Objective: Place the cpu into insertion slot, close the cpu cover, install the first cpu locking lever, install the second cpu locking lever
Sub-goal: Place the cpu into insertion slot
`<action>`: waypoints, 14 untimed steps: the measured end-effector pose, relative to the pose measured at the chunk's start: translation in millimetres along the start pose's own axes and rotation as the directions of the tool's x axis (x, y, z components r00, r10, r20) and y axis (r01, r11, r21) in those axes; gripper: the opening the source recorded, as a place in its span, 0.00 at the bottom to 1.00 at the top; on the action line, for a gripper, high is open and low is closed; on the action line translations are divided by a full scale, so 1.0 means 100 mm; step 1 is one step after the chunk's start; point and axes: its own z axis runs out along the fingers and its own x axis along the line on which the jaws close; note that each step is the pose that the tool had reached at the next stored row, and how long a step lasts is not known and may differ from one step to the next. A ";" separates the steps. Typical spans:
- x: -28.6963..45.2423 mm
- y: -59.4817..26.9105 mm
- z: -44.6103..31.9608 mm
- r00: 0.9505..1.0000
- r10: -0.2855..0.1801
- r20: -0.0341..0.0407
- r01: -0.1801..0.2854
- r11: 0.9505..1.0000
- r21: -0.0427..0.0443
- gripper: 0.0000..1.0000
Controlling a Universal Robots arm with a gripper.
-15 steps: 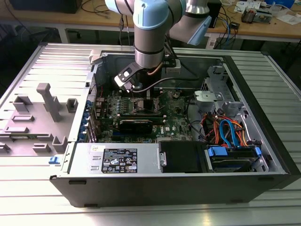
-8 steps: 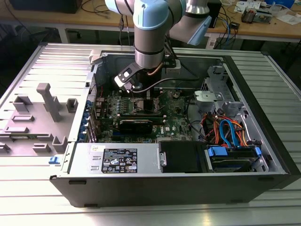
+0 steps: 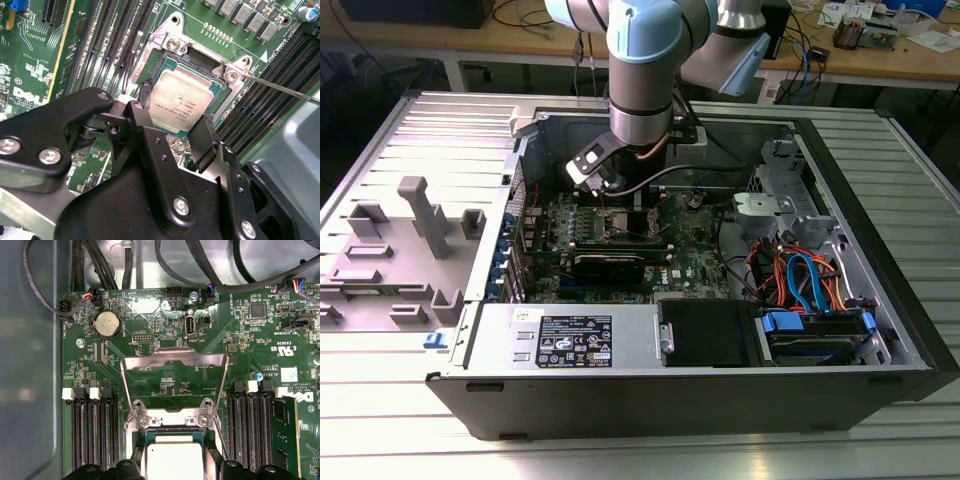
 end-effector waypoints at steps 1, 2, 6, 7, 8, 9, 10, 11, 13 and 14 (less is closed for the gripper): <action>0.000 0.001 0.001 1.000 0.000 0.000 0.000 1.000 0.000 0.55; 0.000 0.001 0.001 1.000 0.000 0.000 0.000 1.000 0.000 0.55; 0.000 0.001 0.002 1.000 0.000 0.000 0.000 1.000 0.000 0.55; 0.001 0.002 0.003 1.000 0.000 0.000 0.000 1.000 0.000 0.56; 0.001 0.002 0.005 1.000 0.000 -0.001 0.000 1.000 -0.001 0.56; 0.001 0.002 0.005 1.000 0.000 -0.001 0.000 1.000 0.000 0.62; 0.001 0.001 0.004 1.000 0.000 0.000 0.000 1.000 0.000 0.62; 0.000 0.001 0.003 1.000 0.000 0.000 0.000 1.000 0.000 0.62; 0.000 0.001 0.003 1.000 0.000 0.000 0.000 1.000 0.000 0.62; 0.000 0.001 0.003 1.000 0.000 0.000 0.000 1.000 0.000 0.62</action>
